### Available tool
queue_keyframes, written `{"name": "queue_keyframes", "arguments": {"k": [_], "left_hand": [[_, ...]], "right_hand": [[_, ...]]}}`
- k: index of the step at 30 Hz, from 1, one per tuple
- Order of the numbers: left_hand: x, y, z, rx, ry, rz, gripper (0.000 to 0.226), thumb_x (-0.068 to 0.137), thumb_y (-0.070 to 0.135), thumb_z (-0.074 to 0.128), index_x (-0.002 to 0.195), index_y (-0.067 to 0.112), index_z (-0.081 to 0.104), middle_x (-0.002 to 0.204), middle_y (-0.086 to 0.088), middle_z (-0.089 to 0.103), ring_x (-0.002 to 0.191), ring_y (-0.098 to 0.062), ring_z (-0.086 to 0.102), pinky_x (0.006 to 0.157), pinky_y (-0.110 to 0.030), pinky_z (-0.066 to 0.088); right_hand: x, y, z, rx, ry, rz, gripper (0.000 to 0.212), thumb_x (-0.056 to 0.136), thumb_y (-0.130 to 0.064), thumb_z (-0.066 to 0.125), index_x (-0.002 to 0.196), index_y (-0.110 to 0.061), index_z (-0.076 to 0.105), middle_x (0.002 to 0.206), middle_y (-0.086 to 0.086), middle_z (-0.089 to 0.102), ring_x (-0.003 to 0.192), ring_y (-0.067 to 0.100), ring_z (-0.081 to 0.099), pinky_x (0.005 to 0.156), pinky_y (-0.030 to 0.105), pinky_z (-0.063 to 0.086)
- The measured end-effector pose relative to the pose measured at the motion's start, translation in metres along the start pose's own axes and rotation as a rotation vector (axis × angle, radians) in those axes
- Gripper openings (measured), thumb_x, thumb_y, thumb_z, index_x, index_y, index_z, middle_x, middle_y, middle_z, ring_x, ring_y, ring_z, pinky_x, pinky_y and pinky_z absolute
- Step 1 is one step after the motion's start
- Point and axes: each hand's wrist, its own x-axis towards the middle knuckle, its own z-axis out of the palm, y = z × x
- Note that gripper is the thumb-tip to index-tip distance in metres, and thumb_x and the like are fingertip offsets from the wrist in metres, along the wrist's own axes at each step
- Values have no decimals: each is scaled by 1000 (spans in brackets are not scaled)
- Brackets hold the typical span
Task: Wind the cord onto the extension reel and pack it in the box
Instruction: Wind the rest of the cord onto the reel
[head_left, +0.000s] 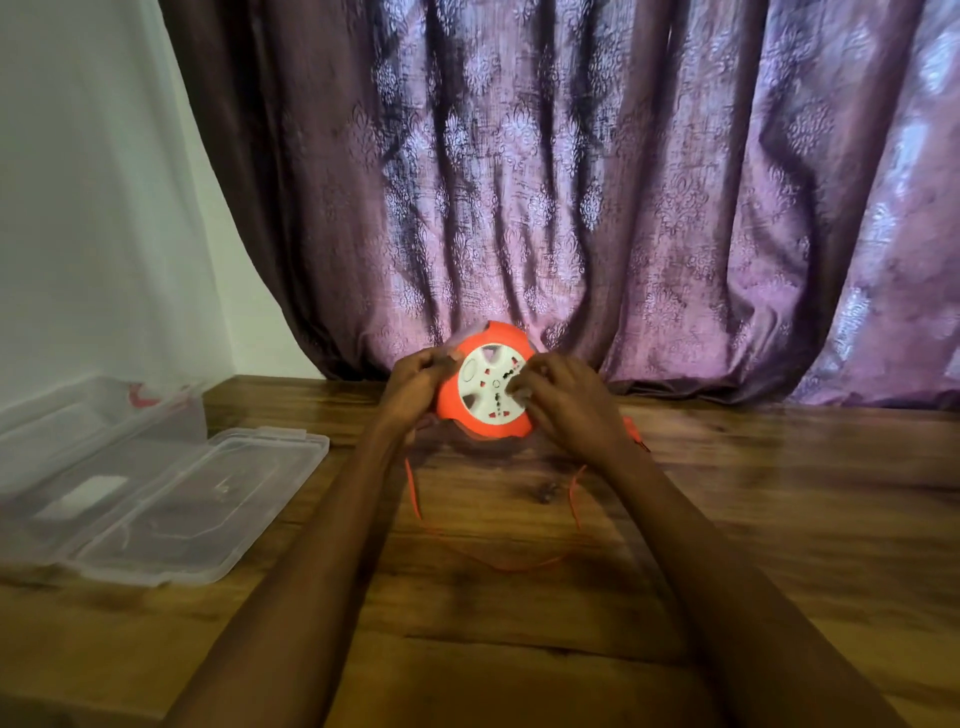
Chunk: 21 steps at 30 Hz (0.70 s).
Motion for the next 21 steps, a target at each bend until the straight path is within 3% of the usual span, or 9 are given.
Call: {"name": "queue_keyframes", "arguments": {"k": [1,4,7,10,12,15,18,21], "left_hand": [[1,0,-3,19,-29,-11,21,92,19,67,102,2,72,103,-24,72,87,-31,61,86,-58,53],[-1,1,-6,111,-88,-21,18,93,20,66,99,6,74,93,-17,76,81,-28,68,74,-40,58],[-3,2,-6,134,-121,-35,21,92,21,67,102,4,73,87,-14,77,70,-23,69,60,-29,57],[-4,2,-3,130,-130,-32,18,92,20,68,103,6,71,87,-12,75,70,-21,69,62,-30,60],[-6,0,1,68,-132,-42,9,91,15,68,98,9,67,88,-17,72,70,-25,67,66,-38,59],[-7,-2,9,52,-137,-41,17,88,10,71,102,9,61,95,-19,67,82,-29,63,75,-47,55],[-11,-3,15,162,-138,6,21,84,16,76,98,16,59,95,-7,67,78,-21,64,63,-32,55],[-13,-9,19,200,-151,-11,27,83,19,78,98,18,55,94,-10,67,66,-18,65,48,-25,51]], "right_hand": [[0,-1,1,-30,-13,-70,24,93,-29,56,113,-29,70,126,7,60,105,32,58,83,44,47],[2,-8,7,-171,-108,-215,41,89,-34,52,127,-48,59,143,5,52,120,29,49,87,40,41],[4,-14,9,-275,-151,-224,45,90,-34,47,130,-55,54,141,6,54,121,30,48,87,41,38],[3,-17,8,-303,-154,-149,44,88,-37,48,129,-52,54,129,6,62,111,31,54,86,44,41],[5,-19,9,-339,-164,-21,52,81,-43,58,133,-49,50,112,5,67,103,31,55,84,45,39],[10,-26,10,-231,-170,327,64,74,-62,60,135,-47,46,104,7,72,105,32,57,87,43,37],[15,-28,8,137,-141,706,68,63,-69,64,128,-52,47,112,8,72,110,33,63,93,42,43],[14,-28,9,396,-169,869,74,54,-68,64,125,-51,50,124,1,68,115,30,62,96,40,47]]}}
